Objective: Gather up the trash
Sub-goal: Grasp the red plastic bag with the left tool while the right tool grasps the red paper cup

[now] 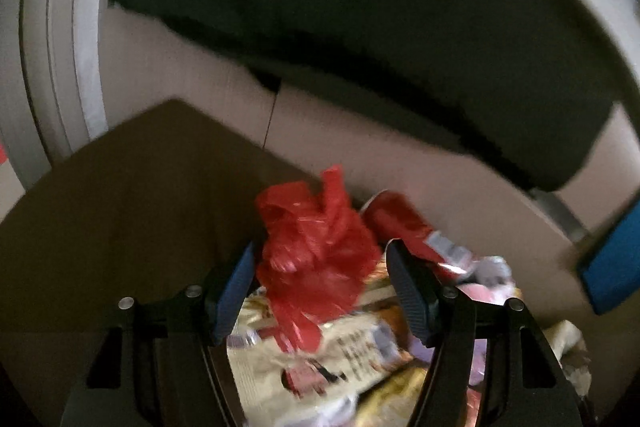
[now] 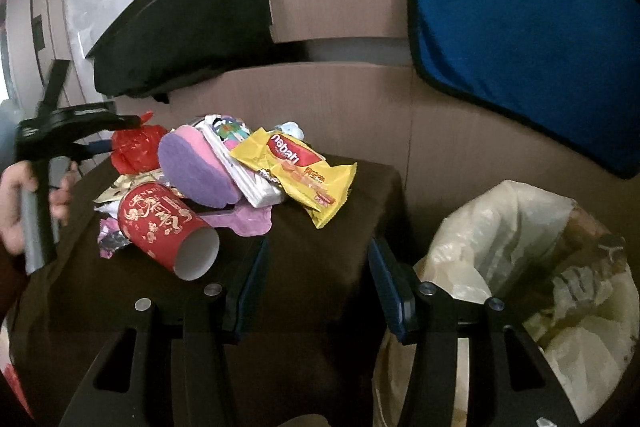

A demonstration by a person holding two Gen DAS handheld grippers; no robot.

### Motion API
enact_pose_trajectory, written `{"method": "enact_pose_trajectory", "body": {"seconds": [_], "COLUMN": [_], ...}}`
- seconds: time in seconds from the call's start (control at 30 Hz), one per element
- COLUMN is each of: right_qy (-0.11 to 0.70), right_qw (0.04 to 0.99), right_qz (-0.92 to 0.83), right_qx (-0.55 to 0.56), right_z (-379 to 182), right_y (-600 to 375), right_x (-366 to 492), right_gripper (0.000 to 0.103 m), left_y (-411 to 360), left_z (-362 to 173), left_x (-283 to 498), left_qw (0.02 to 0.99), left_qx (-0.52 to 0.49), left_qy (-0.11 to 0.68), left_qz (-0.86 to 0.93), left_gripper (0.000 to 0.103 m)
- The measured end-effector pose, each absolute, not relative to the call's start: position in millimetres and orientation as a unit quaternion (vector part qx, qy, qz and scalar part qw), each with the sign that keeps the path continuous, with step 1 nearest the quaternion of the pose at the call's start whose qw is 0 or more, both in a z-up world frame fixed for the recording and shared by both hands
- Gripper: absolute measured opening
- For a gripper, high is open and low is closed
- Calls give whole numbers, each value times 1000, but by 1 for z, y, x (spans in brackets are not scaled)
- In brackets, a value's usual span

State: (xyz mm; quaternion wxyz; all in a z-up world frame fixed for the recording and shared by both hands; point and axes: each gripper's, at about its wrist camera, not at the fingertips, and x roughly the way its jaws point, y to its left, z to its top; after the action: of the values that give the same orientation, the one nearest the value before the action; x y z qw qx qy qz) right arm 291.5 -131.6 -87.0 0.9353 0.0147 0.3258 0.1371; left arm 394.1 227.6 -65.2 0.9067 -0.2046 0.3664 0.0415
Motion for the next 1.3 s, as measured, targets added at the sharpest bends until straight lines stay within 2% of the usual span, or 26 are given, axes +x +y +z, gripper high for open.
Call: {"method": "enact_pose_trajectory", "body": {"seconds": [0.17, 0.2, 0.23, 0.43, 0.7, 0.83, 1.07, 1.3], "right_qy": [324, 324, 323, 344, 338, 344, 365, 295], "right_qw": [928, 927, 925, 878, 848, 846, 857, 904], "right_qz": [184, 192, 198, 331, 368, 345, 317, 296], "right_qx": [7, 0, -6, -26, -175, -218, -176, -94], "right_z": [-79, -77, -76, -64, -74, -90, -79, -14], "right_y": [-126, -123, -120, -88, -21, -4, -7, -57], "right_x": [296, 297, 298, 308, 318, 331, 328, 289], "right_gripper": [49, 49, 49, 49, 48, 56, 53, 52], "left_y": [240, 240, 241, 239, 233, 225, 223, 196], "left_z": [-86, -85, -82, -63, -29, -19, -14, 17], "left_x": [406, 405, 403, 374, 302, 275, 250, 214], "left_qw": [881, 881, 882, 889, 926, 944, 945, 963], "left_qx": [-256, -257, -257, -254, -208, -164, -176, -151], "left_qy": [398, 397, 395, 380, 313, 286, 274, 223], "left_qz": [25, 26, 25, 5, 7, 12, 27, 26], "left_gripper": [67, 66, 60, 56, 56, 56, 56, 56]}}
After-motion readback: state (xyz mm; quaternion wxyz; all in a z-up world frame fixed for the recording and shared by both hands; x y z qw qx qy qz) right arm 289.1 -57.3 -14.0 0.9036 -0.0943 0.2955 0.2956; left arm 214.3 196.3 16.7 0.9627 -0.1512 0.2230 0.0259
